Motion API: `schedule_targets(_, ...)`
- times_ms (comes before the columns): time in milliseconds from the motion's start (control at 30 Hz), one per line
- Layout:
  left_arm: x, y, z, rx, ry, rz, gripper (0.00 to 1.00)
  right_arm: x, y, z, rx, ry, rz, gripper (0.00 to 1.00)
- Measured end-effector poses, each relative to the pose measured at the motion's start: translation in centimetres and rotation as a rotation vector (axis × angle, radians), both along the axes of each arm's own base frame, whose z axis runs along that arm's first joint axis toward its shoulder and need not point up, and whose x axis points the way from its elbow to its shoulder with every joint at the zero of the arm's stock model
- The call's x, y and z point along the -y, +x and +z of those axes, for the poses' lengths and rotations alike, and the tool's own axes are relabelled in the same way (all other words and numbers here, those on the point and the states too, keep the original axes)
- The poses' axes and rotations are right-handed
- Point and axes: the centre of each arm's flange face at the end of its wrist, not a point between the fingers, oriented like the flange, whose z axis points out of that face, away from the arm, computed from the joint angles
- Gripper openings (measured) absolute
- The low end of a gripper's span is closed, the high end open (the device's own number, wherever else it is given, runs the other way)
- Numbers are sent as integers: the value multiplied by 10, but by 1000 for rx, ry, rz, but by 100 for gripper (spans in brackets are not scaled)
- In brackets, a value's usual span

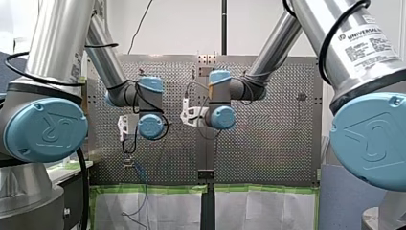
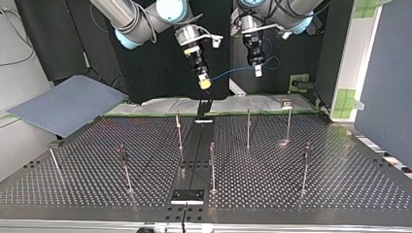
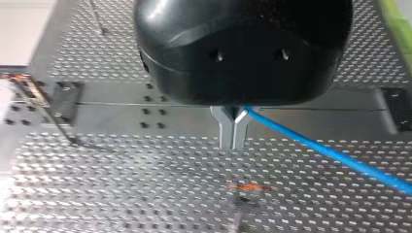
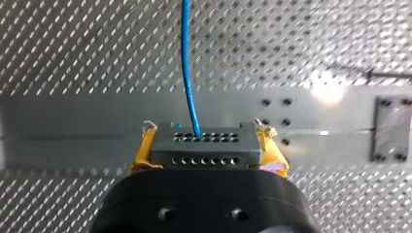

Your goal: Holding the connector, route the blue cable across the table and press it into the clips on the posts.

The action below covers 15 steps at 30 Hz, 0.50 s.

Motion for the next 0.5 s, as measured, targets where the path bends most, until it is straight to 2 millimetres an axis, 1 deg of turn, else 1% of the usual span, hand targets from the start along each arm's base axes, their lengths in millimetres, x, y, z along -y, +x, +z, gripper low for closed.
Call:
schedule_targets(200,0,3,25,38,-24,7,0,5,12,18,13,9,49,0)
schedule_targets(500,-14,0,55,76,-72,70,0,15,26,38,34,42,112,0)
